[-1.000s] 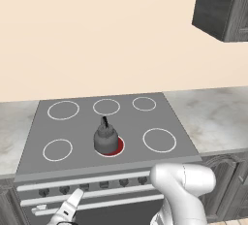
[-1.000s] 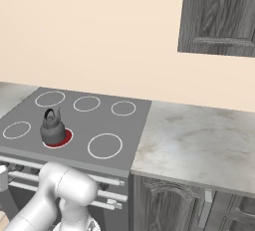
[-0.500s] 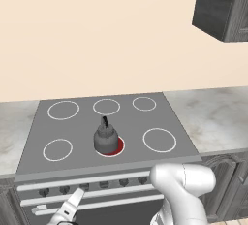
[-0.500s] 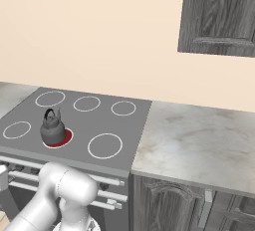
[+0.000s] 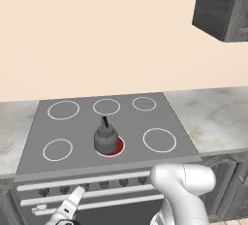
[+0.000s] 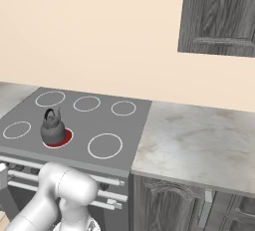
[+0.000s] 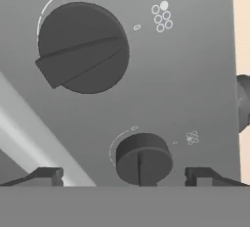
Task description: The kettle is done boiling. Turn off the stove, then wait for 300 timesteps before moving the kettle to the dining table.
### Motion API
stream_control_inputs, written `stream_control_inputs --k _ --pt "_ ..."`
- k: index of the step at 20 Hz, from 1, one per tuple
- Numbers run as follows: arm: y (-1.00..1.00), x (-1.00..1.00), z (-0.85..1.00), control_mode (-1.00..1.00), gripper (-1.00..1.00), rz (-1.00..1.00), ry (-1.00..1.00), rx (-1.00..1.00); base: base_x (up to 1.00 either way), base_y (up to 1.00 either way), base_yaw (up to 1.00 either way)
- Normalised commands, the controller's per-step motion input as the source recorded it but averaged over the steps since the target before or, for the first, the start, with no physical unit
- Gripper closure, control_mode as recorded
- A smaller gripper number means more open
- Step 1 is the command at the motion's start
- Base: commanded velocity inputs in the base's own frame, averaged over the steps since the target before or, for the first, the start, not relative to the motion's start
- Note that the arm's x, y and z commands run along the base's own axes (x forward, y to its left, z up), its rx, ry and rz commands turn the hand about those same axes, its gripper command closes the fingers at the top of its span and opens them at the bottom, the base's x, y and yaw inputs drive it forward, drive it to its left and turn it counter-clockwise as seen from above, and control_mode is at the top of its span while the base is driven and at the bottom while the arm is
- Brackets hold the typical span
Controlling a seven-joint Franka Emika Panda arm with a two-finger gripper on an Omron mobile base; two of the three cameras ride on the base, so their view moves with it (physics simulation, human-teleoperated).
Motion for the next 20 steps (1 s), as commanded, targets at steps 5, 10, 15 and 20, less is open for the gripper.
stream_control_inputs --k 5,10,15,20 --pt "-0.15 0.06 0.01 -1.00 -1.00 0.00 0.00 0.06 0.00 0.00 0.00" --pt "-0.11 0.28 0.00 -1.00 -1.00 0.00 0.00 0.08 0.00 0.00 0.00" --pt "-0.10 0.30 0.00 -1.00 -1.00 0.00 0.00 0.06 0.00 0.00 0.00" --pt "-0.02 0.14 0.13 -1.00 -1.00 0.00 0.00 0.00 0.00 0.00 0.00"
